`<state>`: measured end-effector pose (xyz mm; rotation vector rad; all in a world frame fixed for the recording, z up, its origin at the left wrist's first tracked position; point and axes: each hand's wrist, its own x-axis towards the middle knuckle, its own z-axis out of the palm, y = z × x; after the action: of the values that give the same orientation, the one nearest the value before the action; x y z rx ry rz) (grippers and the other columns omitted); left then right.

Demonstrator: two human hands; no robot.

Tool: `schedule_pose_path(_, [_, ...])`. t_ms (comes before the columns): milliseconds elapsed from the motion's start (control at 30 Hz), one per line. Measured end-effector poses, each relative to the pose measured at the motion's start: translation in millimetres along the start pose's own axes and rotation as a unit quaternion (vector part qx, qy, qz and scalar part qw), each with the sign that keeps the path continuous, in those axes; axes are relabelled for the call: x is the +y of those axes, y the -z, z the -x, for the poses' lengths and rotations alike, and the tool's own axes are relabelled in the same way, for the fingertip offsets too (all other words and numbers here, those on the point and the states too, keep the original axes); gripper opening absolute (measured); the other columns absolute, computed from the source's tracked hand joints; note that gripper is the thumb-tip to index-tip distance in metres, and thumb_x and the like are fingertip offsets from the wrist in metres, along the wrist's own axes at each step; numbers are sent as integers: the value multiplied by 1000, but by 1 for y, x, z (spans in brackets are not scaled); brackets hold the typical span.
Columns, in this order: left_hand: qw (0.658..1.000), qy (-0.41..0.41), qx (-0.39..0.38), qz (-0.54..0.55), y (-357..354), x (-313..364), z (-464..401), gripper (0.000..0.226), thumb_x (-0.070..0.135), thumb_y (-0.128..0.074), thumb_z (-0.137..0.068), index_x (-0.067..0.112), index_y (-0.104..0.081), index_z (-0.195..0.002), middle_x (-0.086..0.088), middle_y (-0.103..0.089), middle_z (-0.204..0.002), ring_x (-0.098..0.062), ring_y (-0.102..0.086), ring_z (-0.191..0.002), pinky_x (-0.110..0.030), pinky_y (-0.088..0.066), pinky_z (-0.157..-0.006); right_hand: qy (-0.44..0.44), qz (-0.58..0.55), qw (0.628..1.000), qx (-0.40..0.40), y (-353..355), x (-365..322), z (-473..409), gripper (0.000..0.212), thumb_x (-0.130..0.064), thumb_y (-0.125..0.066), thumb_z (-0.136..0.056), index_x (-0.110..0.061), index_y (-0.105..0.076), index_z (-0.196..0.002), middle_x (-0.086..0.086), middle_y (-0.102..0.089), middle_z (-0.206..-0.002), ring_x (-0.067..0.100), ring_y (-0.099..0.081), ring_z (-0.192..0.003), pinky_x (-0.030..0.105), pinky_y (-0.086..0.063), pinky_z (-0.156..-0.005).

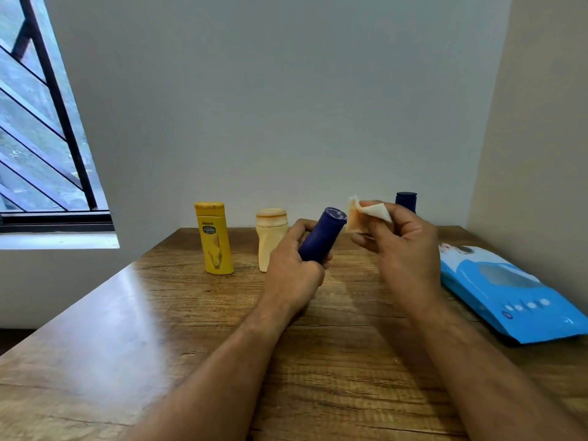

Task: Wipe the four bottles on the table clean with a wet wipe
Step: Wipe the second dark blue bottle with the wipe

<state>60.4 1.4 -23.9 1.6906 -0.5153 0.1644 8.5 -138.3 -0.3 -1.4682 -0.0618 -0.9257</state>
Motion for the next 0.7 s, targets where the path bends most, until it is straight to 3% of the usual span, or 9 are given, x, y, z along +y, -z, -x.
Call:
schedule_pose_path(167, [995, -9, 27, -95, 2, 1, -1, 59, -8, -66, -72, 43, -53, -100, 9, -65, -97, -15, -64, -94, -45, -56, -90, 24, -20, 1000, 1, 3, -4, -2, 34, 4, -65, -88, -21, -73, -111, -7, -70, -114, 6, -66, -107, 22, -57, -79])
schedule_pose_path(367, [982, -15, 13, -186, 0, 1, 1, 66, 1, -65, -68, 49, -47, -109, 8, -67, -101, -15, -64, -92, -42, -56, -88, 76, 52, 995, -37, 4, -5, 1, 33, -3, -70, -86, -36, -74, -88, -16, -75, -91, 6, -67, -98, 19, -55, -80])
schedule_pose_path(500, [979, -18, 12, -202, 2, 0, 2, 59, 7, -61, -66, 46, -47, -109, 7, -68, -96, -18, -64, -89, -43, -57, -86, 73, 87, 990, -88, 5, -5, 2, 29, -4, -70, -85, -31, -76, -91, -16, -75, -94, 6, -68, -94, 23, -56, -80])
schedule_pose_path(700, [989, -5, 26, -143, 4, 0, -1, 57, -2, -65, -70, 43, -53, -103, 11, -66, -94, -15, -64, -92, -47, -56, -88, 55, 93, 990, -92, 1, -6, 4, 24, -10, -66, -90, -29, -75, -102, -18, -73, -97, -3, -64, -95, 7, -49, -74])
